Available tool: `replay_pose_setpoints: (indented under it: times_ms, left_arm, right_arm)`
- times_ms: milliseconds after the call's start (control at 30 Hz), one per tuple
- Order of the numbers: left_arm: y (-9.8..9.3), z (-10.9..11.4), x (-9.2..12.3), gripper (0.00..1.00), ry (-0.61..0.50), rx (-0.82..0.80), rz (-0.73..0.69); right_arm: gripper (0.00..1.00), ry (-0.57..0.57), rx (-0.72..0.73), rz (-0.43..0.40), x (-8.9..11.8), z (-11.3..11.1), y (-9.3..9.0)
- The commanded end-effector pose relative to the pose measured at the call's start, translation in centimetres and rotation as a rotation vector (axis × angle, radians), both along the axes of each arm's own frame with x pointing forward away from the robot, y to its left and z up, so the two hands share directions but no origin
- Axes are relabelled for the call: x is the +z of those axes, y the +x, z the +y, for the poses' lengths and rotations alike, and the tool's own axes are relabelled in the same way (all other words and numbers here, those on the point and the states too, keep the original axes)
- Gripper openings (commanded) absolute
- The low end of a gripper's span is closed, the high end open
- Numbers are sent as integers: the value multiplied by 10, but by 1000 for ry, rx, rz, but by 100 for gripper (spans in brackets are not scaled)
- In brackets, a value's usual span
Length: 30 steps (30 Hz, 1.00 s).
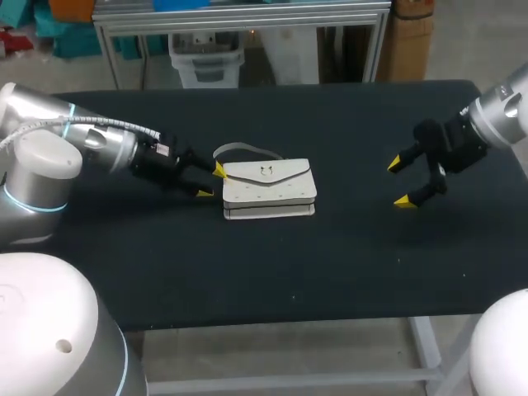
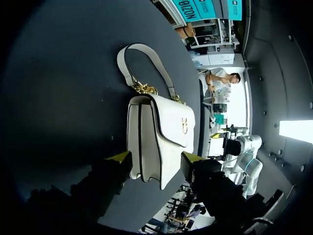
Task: Pick up the bag, open it, inspect its contents, close it, and place it on the opposite side
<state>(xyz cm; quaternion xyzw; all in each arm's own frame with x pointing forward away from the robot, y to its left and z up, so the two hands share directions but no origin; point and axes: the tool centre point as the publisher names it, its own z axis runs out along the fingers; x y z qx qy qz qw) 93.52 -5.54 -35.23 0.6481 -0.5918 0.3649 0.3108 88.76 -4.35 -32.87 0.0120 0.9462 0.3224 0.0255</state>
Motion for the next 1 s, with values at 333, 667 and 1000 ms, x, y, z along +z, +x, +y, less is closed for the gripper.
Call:
replay_pose_setpoints:
  times_ms: [333,667,1000]
  left_arm:
    - [4,60,51,100,175,-144,-109]
    - [13,72,63,100,421,-381,-304]
    - [18,74,68,100,497,-484,-366]
  right_arm:
    - [100,-77,-17,-59,3,9,4]
    - [100,-144,62,-105,15,40,6]
    - [100,-149,132,-115,20,60,3]
